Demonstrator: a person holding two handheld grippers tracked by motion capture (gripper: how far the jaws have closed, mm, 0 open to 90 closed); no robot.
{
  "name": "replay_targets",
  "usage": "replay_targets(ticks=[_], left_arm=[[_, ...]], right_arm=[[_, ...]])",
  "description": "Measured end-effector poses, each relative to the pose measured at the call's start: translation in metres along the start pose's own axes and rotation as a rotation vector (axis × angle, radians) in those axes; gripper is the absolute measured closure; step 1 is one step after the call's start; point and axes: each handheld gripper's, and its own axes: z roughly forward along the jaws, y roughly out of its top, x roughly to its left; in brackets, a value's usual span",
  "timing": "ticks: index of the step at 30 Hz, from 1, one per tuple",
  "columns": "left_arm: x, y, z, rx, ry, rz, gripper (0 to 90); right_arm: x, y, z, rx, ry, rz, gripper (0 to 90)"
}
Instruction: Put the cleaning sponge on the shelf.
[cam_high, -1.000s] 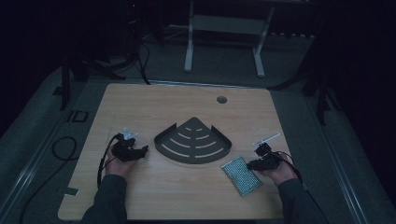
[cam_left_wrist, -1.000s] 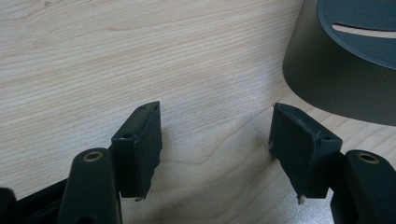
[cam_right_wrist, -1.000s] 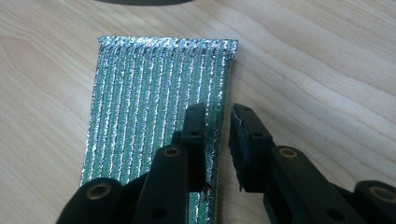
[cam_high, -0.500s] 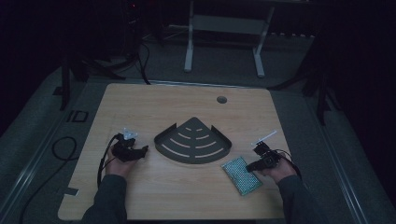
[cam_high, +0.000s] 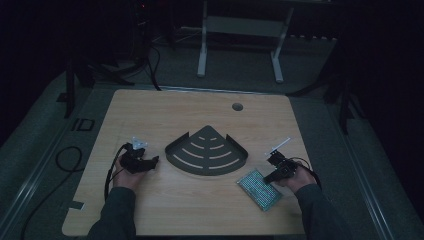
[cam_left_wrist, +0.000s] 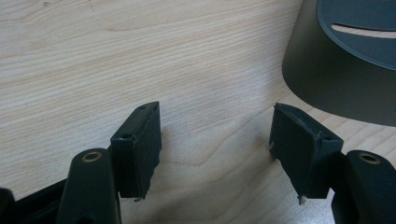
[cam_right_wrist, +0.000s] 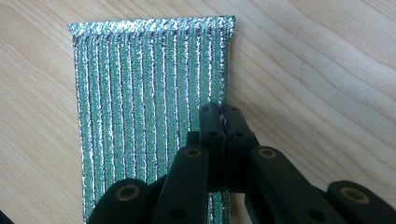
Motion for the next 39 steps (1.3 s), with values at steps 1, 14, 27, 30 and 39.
replay_targets(ticks=[1,14,27,30,39], left_arm=[[0.000,0.000,0.000,0.000,0.000,0.000,34.8],[0.000,0.000,0.000,-0.001,0.000,-0.001,34.8],[0.000,0.000,0.000,0.000,0.001,-0.002,34.7],[0.000,0.000,0.000,0.000,0.000,-0.002,34.7],[-0.001,0.000,0.000,-0.002,0.001,-0.002,34.6]], right_arm=[[0.001,0.000,0.000,0.001,-0.004,-0.001,89.1],[0.007,0.005,-0.010,0.003,-0.035,-0.034,89.9],[0.010,0.009,-0.029,-0.032,-0.046,-0.053,90.0],[0.011,0.011,-0.031,-0.034,-0.050,-0.059,90.0],[0.011,0.016,-0.045,-0.037,-0.063,-0.072,90.0]])
